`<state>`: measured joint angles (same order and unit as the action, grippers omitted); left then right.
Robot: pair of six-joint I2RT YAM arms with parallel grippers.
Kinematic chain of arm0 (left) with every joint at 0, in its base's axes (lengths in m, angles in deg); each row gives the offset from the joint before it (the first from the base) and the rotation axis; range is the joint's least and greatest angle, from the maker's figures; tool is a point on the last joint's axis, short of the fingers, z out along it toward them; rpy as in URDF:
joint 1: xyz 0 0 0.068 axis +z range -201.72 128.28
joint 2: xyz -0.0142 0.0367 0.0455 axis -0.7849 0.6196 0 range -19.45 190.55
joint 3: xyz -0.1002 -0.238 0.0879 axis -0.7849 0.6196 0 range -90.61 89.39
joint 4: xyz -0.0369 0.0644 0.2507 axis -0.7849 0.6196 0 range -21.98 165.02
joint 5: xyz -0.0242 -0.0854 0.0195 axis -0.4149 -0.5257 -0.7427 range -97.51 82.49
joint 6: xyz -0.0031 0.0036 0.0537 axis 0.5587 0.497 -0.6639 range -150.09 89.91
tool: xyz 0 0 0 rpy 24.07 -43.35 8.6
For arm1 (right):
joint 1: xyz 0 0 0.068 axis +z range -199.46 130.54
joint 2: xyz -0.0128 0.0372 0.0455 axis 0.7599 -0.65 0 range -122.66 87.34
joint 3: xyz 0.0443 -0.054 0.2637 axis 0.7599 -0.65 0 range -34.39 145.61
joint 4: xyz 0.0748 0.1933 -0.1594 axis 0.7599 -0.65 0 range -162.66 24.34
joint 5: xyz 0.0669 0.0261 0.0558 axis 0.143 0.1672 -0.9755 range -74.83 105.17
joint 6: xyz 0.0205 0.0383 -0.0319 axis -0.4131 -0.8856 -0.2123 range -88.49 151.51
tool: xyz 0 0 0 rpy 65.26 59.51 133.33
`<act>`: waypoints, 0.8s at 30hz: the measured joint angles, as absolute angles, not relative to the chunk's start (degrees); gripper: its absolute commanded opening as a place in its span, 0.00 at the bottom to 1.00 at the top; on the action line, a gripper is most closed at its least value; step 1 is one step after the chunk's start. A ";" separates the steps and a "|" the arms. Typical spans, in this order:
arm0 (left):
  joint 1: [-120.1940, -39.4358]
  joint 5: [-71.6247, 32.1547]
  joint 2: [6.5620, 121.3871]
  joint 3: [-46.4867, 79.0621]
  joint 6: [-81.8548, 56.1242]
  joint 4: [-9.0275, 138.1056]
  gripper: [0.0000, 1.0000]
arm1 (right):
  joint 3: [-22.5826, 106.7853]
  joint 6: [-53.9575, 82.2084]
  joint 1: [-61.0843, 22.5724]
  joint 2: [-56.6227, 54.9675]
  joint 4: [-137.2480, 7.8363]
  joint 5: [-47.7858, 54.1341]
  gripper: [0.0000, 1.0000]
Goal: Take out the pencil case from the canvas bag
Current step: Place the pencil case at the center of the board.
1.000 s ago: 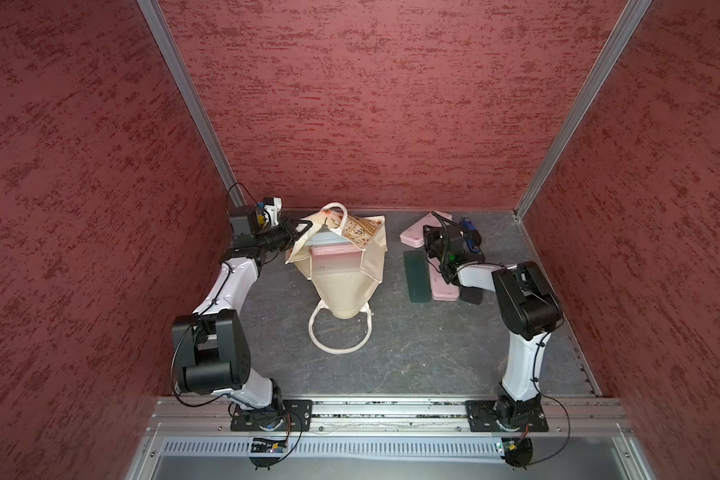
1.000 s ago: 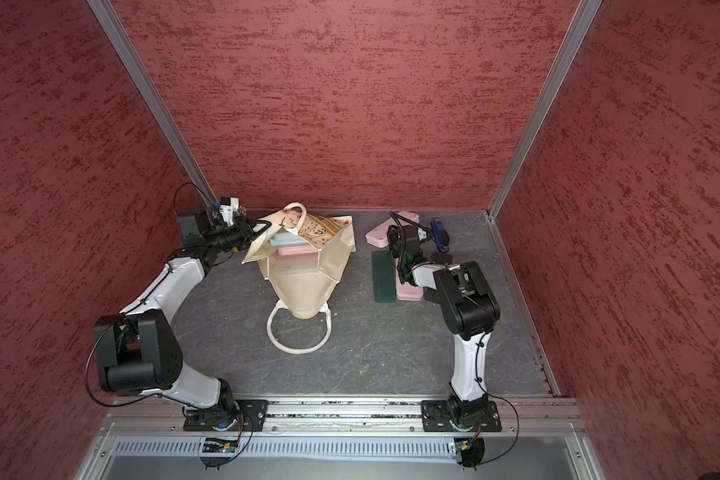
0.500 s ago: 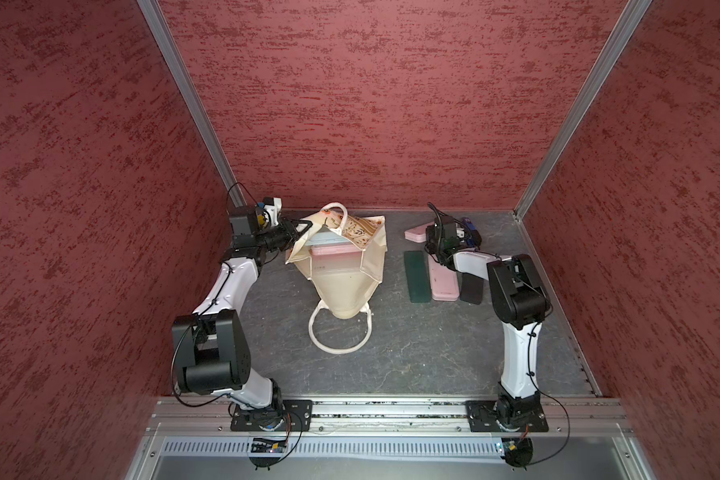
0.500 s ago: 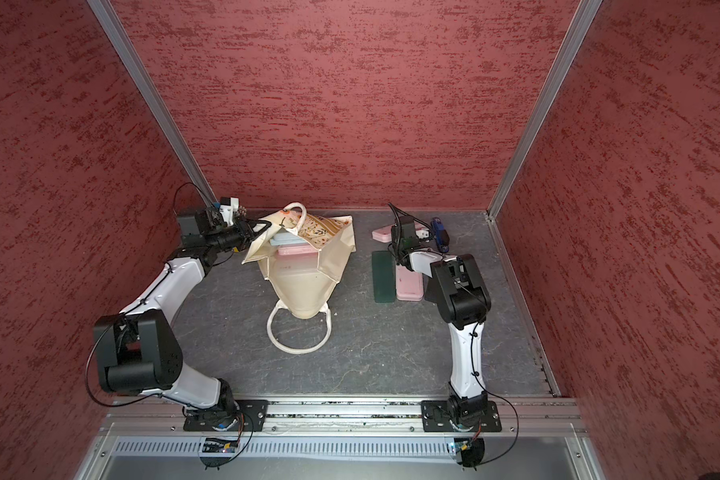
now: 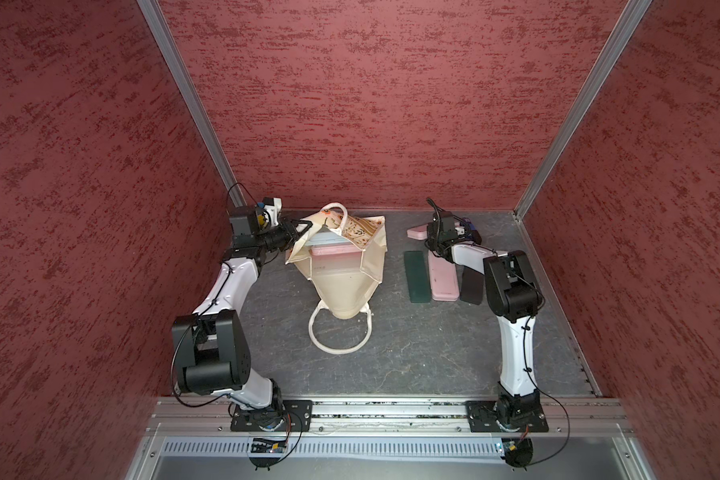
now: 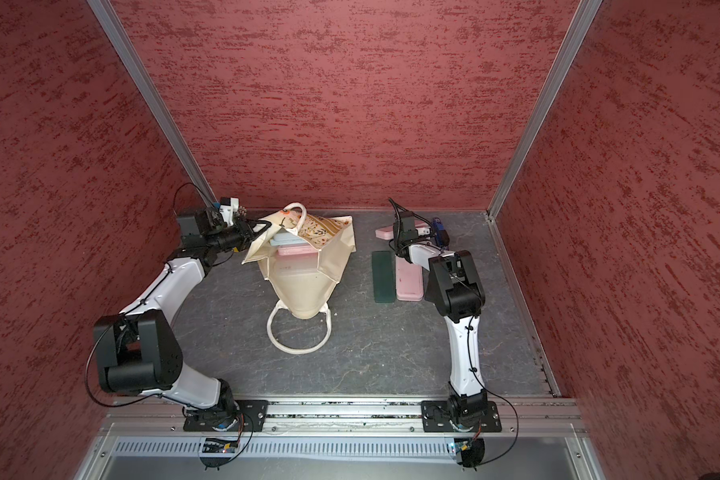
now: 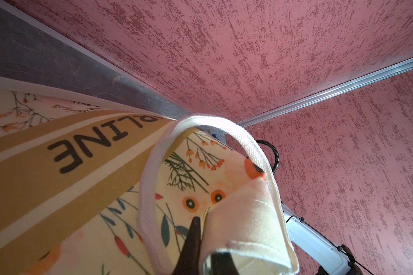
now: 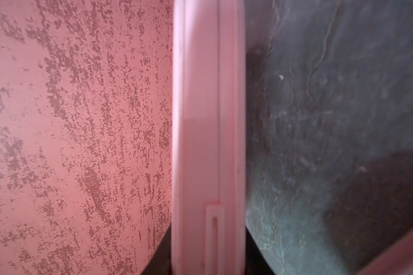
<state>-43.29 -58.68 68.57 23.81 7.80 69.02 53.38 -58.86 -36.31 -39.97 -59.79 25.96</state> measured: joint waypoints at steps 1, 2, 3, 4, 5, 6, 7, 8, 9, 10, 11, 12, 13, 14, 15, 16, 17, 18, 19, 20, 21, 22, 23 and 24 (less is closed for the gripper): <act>-43.29 -58.68 68.57 23.81 7.83 69.02 0.03 | 53.38 -58.92 -36.33 -39.97 -59.79 25.96 0.18; -43.29 -58.68 68.57 23.83 7.85 69.02 0.03 | 53.38 -58.97 -36.33 -39.97 -59.79 25.94 0.22; -43.29 -58.68 68.57 23.81 7.85 69.02 0.03 | 53.38 -58.97 -36.33 -39.97 -59.77 25.94 0.25; -43.29 -58.68 68.57 23.81 7.85 69.02 0.03 | 53.36 -58.99 -36.33 -39.97 -59.77 25.94 0.29; -43.29 -58.68 68.57 23.81 7.87 69.02 0.03 | 53.36 -59.01 -36.33 -39.97 -59.74 25.94 0.34; -43.29 -58.68 68.57 23.81 7.91 69.02 0.03 | 53.31 -59.12 -36.35 -39.97 -59.74 25.94 0.39; -43.29 -58.68 68.57 23.81 7.98 69.02 0.03 | 53.18 -59.36 -36.35 -39.97 -59.85 25.92 0.42; -43.29 -58.68 68.57 23.81 8.04 69.02 0.03 | 52.87 -59.45 -36.38 -39.97 -60.05 25.94 0.43; -43.29 -58.68 68.57 23.81 8.04 69.02 0.03 | 52.46 -59.49 -36.42 -39.97 -60.38 25.92 0.44; -43.29 -58.68 68.57 23.81 8.04 69.02 0.03 | 52.09 -59.56 -36.44 -39.97 -60.64 25.94 0.46; -43.27 -58.68 68.57 23.81 8.04 69.02 0.03 | 51.65 -59.54 -36.46 -39.97 -61.06 25.92 0.48; -43.25 -58.68 68.57 23.83 8.04 69.02 0.03 | 51.24 -59.56 -36.51 -39.97 -61.36 25.94 0.49; -43.25 -58.68 68.57 23.81 8.04 68.99 0.03 | 50.84 -59.60 -36.51 -39.97 -61.43 25.94 0.51; -43.25 -58.68 68.57 23.83 8.07 69.02 0.03 | 50.62 -59.73 -36.55 -39.84 -61.21 25.94 0.52; -43.25 -58.68 68.57 23.83 8.04 68.99 0.03 | 50.47 -59.73 -36.55 -39.58 -61.25 25.94 0.53; -43.25 -58.68 68.57 23.81 8.04 68.99 0.03 | 50.12 -59.75 -36.55 -39.23 -61.30 25.94 0.53; -43.25 -58.68 68.57 23.83 8.04 68.99 0.03 | 49.64 -59.75 -36.55 -38.77 -61.30 25.96 0.54; -43.25 -58.68 68.57 23.83 8.04 68.99 0.03 | 48.98 -59.75 -36.55 -38.26 -61.23 25.96 0.54; -43.25 -58.68 68.57 23.83 8.04 68.99 0.03 | 48.55 -59.78 -36.55 -37.80 -61.32 25.98 0.55; -43.25 -58.68 68.57 23.83 8.04 68.99 0.03 | 48.22 -59.78 -36.55 -37.41 -61.47 25.98 0.56; -43.25 -58.68 68.57 23.83 8.04 68.99 0.03 | 48.15 -59.78 -36.55 -37.26 -61.52 25.98 0.58; -43.25 -58.68 68.57 23.83 8.07 68.99 0.03 | 47.89 -59.82 -36.55 -36.91 -61.32 26.11 0.59; -43.25 -58.68 68.57 23.83 8.07 68.95 0.03 | 46.89 -59.84 -36.55 -36.21 -61.14 26.37 0.60; -43.25 -58.68 68.57 23.83 8.07 68.97 0.03 | 45.86 -59.80 -36.55 -35.34 -61.19 26.48 0.60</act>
